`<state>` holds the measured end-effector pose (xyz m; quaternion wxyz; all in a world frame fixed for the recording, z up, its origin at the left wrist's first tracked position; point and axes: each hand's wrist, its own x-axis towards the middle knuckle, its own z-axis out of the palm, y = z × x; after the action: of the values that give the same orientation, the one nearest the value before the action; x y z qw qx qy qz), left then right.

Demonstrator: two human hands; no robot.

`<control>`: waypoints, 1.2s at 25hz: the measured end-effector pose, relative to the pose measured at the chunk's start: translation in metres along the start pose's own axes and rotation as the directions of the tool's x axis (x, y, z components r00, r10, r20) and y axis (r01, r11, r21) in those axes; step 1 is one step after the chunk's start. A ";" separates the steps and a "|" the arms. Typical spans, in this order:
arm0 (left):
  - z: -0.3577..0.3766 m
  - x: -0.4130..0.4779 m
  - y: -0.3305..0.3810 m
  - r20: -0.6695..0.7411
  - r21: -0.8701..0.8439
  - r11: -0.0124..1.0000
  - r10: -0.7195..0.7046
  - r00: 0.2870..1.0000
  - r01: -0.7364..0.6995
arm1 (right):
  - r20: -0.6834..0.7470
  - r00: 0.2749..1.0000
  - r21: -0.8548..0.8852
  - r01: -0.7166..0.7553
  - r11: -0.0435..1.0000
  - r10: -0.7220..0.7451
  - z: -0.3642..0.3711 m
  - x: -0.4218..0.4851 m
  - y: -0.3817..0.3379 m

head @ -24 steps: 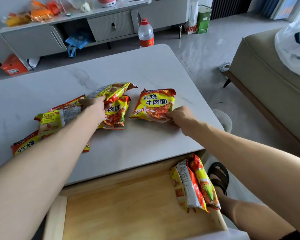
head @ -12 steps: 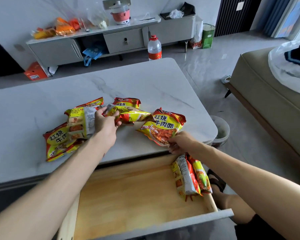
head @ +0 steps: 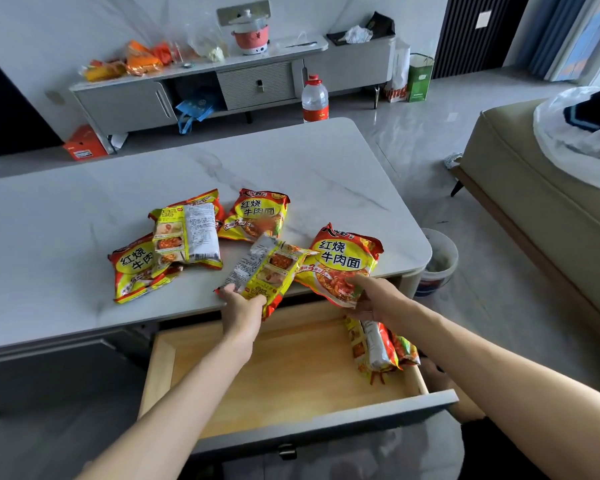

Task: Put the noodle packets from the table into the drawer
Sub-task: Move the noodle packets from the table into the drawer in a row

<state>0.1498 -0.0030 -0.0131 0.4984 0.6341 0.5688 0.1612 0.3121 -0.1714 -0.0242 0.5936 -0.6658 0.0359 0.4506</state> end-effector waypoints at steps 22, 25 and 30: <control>-0.024 -0.035 0.095 0.614 0.706 -0.171 0.631 0.474 -0.687 | 0.194 0.976 -0.100 -0.075 0.992 0.094 -0.057 -0.021 0.035; -0.043 -0.062 0.103 0.640 0.587 -0.076 0.654 0.404 -0.806 | 0.208 0.962 -0.147 -0.146 0.978 0.175 -0.061 -0.032 0.045; -0.043 -0.077 0.086 0.757 0.539 -0.045 0.463 0.460 -0.841 | 0.022 0.983 -0.368 -0.160 0.916 0.180 -0.037 -0.031 0.053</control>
<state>0.1413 -0.0391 0.1042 0.0171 0.9954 0.0679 -0.0647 0.2833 -0.2331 -0.0486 0.4192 -0.7460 -0.0070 0.5174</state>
